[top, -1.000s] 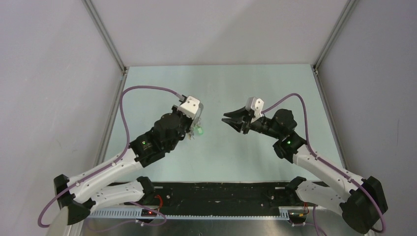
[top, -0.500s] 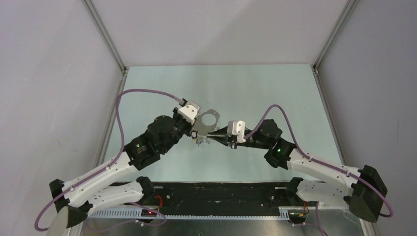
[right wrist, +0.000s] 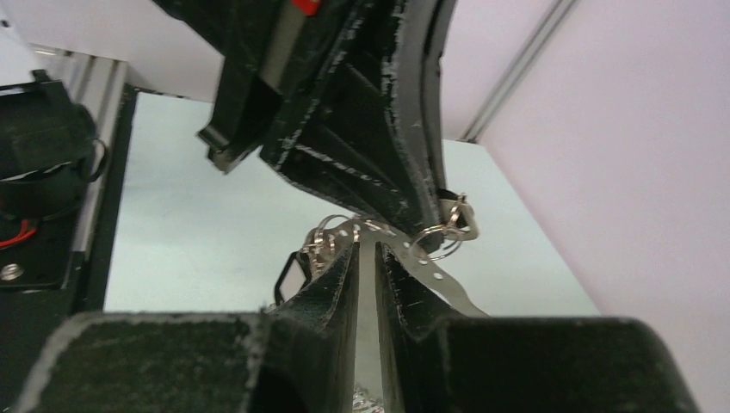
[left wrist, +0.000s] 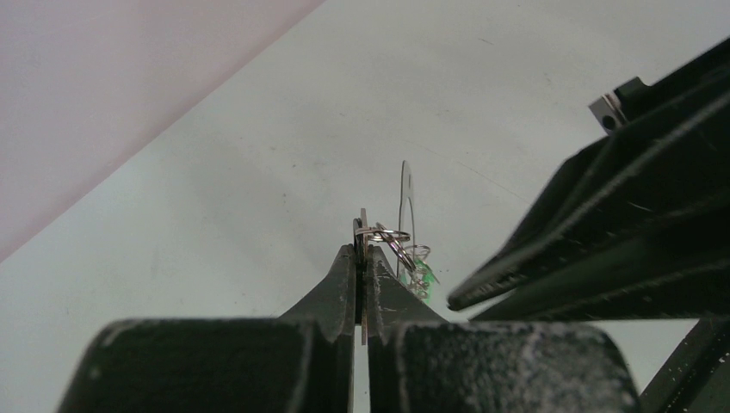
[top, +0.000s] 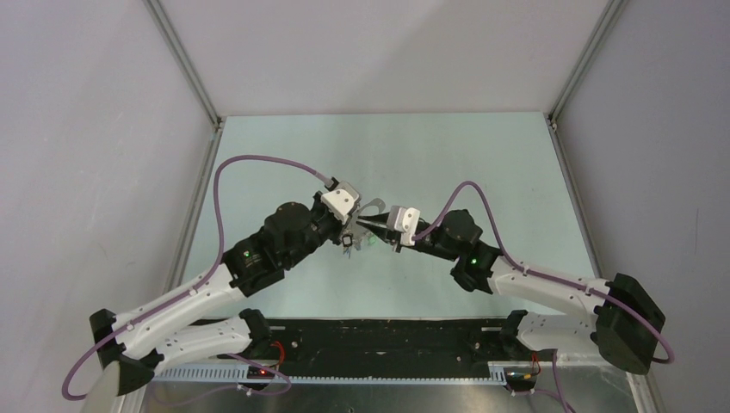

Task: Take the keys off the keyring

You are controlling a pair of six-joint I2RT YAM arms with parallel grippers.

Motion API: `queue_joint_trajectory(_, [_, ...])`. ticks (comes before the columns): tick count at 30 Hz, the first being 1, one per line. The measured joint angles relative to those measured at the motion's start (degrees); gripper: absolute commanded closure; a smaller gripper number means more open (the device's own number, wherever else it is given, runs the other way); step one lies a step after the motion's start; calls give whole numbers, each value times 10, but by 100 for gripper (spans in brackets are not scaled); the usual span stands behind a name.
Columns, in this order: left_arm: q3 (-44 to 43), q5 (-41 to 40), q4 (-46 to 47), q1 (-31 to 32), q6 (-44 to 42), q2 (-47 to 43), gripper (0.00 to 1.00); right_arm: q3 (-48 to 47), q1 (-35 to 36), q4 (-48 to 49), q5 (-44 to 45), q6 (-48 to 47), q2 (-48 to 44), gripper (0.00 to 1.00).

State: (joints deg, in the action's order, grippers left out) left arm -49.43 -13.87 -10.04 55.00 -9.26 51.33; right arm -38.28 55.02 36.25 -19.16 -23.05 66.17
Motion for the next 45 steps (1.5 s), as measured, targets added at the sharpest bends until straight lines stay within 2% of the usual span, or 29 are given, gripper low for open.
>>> queue_joint_trajectory(19, [7, 9, 1, 0, 2, -1, 100, 0, -3, 56, 58, 14, 32, 89])
queue_joint_trajectory(27, [7, 7, 1, 1, 2, -1, 100, 0, -2, 22, 84, 16, 14, 77])
queue_joint_trajectory(45, [10, 12, 0, 3, -3, -8, 100, 8, -2, 9, 88, 6, -8, 68])
